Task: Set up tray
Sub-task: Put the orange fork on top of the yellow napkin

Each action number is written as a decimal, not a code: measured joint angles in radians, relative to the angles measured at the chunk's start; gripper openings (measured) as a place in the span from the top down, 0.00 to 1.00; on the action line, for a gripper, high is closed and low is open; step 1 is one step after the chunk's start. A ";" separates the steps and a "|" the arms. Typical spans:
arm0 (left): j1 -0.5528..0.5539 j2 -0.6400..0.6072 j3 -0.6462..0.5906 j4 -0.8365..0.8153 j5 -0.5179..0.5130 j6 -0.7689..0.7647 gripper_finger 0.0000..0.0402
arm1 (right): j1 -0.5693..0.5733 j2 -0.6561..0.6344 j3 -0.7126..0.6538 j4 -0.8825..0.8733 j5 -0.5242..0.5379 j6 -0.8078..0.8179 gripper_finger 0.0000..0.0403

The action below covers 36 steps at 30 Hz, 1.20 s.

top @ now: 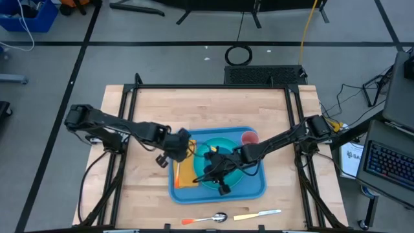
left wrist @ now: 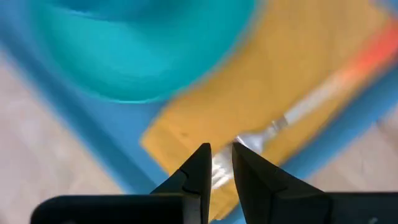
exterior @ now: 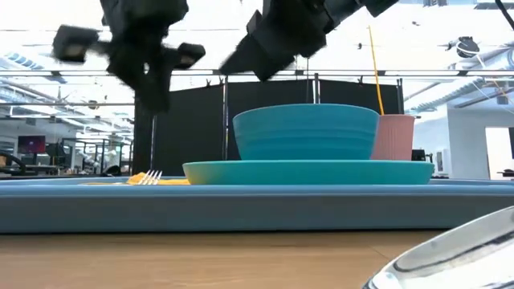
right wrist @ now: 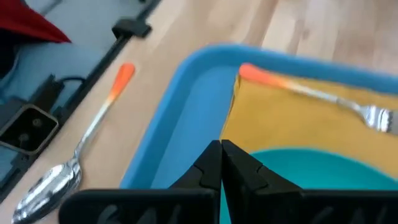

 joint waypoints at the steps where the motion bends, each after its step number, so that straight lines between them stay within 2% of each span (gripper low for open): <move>1: 0.005 -0.020 0.000 0.036 0.000 -0.075 0.83 | 0.000 -0.001 0.000 0.032 0.000 -0.003 1.00; 5: 0.013 -0.110 0.001 0.127 -0.002 -0.475 0.83 | -0.014 -0.003 0.000 0.137 0.001 0.045 1.00; 8: 0.008 -0.173 0.001 0.132 -0.007 -0.620 0.83 | -0.024 -0.004 0.000 0.148 0.006 0.073 1.00; 12: -0.049 -0.245 -0.028 0.152 -0.031 -0.642 0.83 | -0.038 -0.004 -0.001 0.201 0.005 0.100 1.00; 15: -0.100 -0.308 -0.087 0.270 -0.084 -0.640 0.83 | -0.042 -0.007 0.000 0.220 0.001 0.132 1.00; 19: -0.159 -0.409 -0.208 0.465 -0.104 -0.659 0.83 | -0.046 -0.006 -0.001 0.232 0.001 0.031 1.00; 21: -0.186 -0.447 -0.275 0.538 -0.103 -0.672 0.83 | -0.063 -0.006 0.003 0.241 -0.008 0.031 1.00; 27: -0.264 -0.521 -0.452 0.780 -0.131 -0.693 0.83 | -0.187 -0.007 0.020 0.189 -0.176 0.220 0.97; 31: -0.330 -0.531 -0.559 0.974 -0.132 -0.670 0.83 | -0.279 -0.006 0.021 0.185 -0.291 0.348 0.91; 36: -0.408 -0.533 -0.660 1.096 -0.127 -0.683 0.83 | -0.393 -0.006 0.036 0.198 -0.400 0.456 0.81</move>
